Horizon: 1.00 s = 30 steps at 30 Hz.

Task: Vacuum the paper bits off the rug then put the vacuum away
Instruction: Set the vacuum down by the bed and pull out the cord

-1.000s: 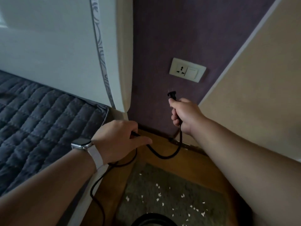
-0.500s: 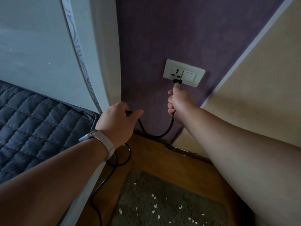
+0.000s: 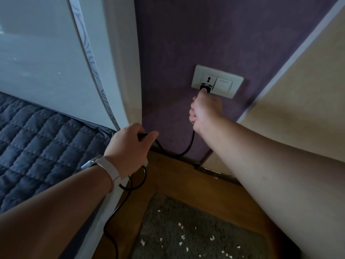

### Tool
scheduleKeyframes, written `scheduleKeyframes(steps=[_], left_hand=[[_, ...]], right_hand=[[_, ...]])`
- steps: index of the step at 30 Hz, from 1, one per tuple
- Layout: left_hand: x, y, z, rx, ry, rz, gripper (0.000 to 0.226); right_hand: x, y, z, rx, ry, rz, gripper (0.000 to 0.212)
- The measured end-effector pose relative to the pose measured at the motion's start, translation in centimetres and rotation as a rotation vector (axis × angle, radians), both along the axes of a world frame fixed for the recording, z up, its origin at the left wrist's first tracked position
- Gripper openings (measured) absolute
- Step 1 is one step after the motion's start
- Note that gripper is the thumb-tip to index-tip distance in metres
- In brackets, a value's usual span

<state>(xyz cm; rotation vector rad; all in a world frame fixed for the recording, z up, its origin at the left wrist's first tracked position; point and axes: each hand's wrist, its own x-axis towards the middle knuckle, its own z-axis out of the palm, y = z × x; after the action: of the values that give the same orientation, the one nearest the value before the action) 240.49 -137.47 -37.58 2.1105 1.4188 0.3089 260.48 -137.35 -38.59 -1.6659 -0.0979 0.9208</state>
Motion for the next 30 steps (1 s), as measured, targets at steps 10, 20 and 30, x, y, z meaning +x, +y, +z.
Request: scheduleKeyframes(steps=[10, 20, 30], left_hand=[[0.9, -1.1, -2.0, -0.075, -0.001, -0.027, 0.033], [-0.9, -3.9, -5.4, -0.209, 0.115, -0.194, 0.010], [-6.8, -9.7, -5.8, -0.143, 0.178, -0.367, 0.061]], right_hand=[[0.7, 0.1, 0.6, 0.076, 0.062, -0.075, 0.030], [-0.1, -3.6, 0.3, -0.091, -0.452, 0.280, 0.032], [-6.0, -16.0, -3.2, -0.278, -0.843, 0.785, 0.056]])
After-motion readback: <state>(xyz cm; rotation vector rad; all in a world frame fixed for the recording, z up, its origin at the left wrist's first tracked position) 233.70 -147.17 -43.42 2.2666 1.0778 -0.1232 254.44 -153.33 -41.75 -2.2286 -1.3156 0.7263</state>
